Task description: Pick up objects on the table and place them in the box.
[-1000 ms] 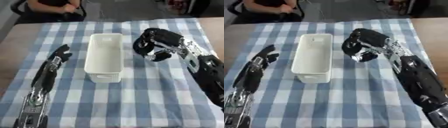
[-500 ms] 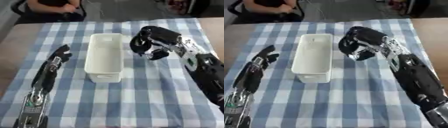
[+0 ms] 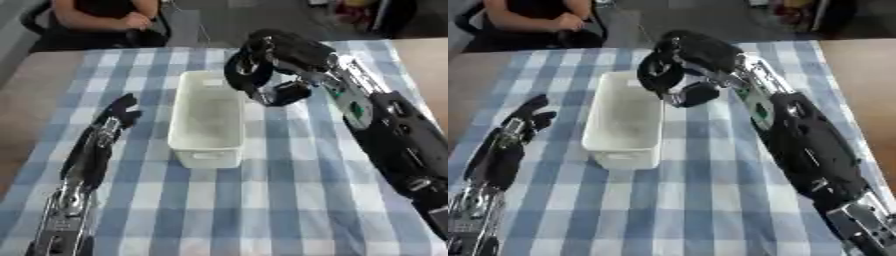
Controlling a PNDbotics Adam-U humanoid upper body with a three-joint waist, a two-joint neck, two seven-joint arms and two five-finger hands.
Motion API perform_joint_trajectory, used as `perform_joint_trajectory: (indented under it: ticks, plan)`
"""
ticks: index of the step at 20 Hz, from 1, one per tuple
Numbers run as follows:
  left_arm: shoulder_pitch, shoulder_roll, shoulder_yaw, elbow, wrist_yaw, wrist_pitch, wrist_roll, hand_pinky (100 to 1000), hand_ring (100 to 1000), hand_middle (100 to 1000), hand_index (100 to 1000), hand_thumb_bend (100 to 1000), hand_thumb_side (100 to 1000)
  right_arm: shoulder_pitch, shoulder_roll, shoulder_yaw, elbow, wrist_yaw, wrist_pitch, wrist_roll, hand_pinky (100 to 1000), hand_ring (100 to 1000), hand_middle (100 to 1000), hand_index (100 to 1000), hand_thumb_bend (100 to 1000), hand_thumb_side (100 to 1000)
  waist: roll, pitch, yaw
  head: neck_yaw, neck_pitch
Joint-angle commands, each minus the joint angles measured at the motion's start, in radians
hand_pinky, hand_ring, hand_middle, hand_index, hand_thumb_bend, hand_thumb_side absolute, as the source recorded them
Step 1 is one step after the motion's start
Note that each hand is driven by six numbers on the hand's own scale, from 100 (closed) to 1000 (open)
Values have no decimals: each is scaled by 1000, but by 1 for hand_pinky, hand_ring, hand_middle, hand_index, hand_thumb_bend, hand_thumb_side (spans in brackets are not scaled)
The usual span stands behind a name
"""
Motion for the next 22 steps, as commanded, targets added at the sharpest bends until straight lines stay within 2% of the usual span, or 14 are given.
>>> perform_joint_trajectory:
  ticks: [1,9,15,22]
  plan:
    - [-5,7,-4,-11,-1,-3,-2,913,843,1000,906,100,1000,-31,4,1,-20,-9,-4,10,923,807,614,332,100,493,0,-15,1,-14,-10]
    - [-8,4,-7,-11,0,-4,-5,913,843,1000,906,100,1000,-27,49,19,2,-5,-25,28,927,808,612,328,100,494,3,-12,6,-25,-12]
    - [-14,-2,-9,-13,2,-4,-7,913,843,1000,905,100,1000,-11,111,11,73,22,-32,42,931,809,611,323,100,494,8,-7,15,-42,-19]
    - [-15,-3,-10,-14,3,-4,-9,913,843,1000,907,100,1000,-9,126,5,98,44,-43,26,931,809,612,322,100,495,7,-6,16,-43,-19]
